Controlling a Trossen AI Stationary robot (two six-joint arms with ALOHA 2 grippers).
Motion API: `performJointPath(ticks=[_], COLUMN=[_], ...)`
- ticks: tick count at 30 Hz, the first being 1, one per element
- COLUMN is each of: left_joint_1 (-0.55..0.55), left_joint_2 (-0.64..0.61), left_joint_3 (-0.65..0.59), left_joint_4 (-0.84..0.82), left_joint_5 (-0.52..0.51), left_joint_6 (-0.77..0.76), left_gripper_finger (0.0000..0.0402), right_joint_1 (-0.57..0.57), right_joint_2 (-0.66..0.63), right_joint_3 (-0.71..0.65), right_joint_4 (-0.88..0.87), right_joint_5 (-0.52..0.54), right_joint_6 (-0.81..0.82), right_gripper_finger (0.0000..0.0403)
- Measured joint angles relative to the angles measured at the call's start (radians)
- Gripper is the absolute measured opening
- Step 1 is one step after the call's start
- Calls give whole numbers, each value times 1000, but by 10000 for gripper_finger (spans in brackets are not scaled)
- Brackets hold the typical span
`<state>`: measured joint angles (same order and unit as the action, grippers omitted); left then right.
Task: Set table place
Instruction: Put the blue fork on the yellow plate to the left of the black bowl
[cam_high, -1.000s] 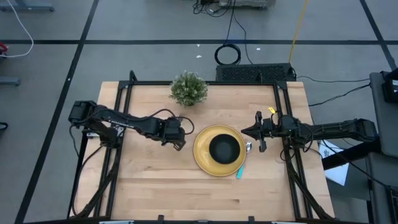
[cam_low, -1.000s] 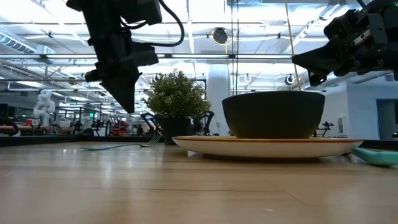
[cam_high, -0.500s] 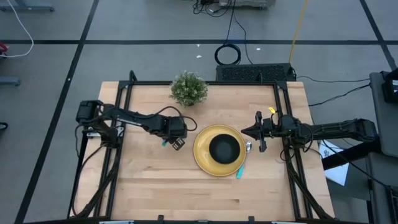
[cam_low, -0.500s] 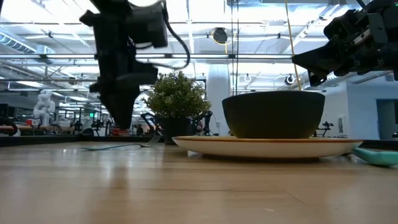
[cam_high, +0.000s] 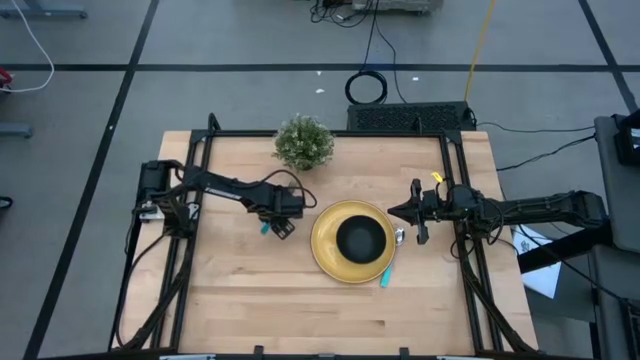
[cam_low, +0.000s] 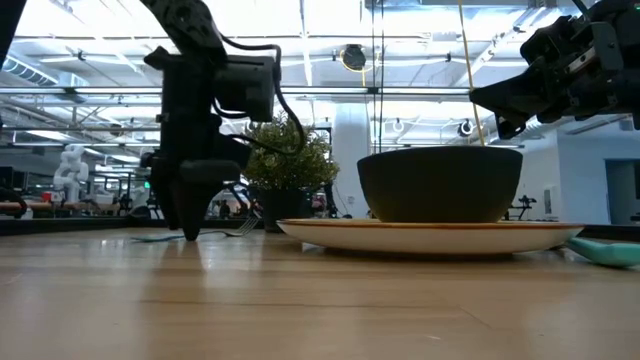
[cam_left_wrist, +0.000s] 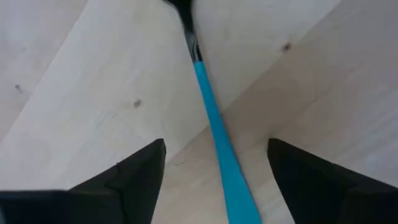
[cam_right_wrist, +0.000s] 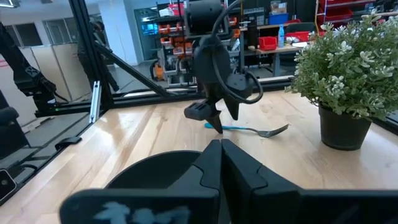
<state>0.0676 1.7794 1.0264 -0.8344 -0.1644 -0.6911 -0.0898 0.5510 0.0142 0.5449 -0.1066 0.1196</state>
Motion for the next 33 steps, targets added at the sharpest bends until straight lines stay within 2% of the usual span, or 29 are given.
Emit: performJointPath(ticks=[5,12,18,28,33], left_joint_1=[30,71,83,98,99], left_joint_2=[1,2,2,-10,-10], left_joint_3=[-1,-2,-4,-110,-110], left_joint_4=[26,44,62,182,193], left_joint_5=[67,138,152,195,203], left_joint_6=[48,69,86,68,73], left_gripper_finger=[264,197,153,114,74], right_joint_1=[0,0,0,0,0], right_joint_2=[0,0,0,0,0], right_joint_3=[0,0,0,0,0], right_joint_4=[0,0,0,-3,5], right_joint_5=[0,0,0,0,0], right_joint_6=[0,8,8,8,9], right_gripper_finger=[0,0,0,0,0])
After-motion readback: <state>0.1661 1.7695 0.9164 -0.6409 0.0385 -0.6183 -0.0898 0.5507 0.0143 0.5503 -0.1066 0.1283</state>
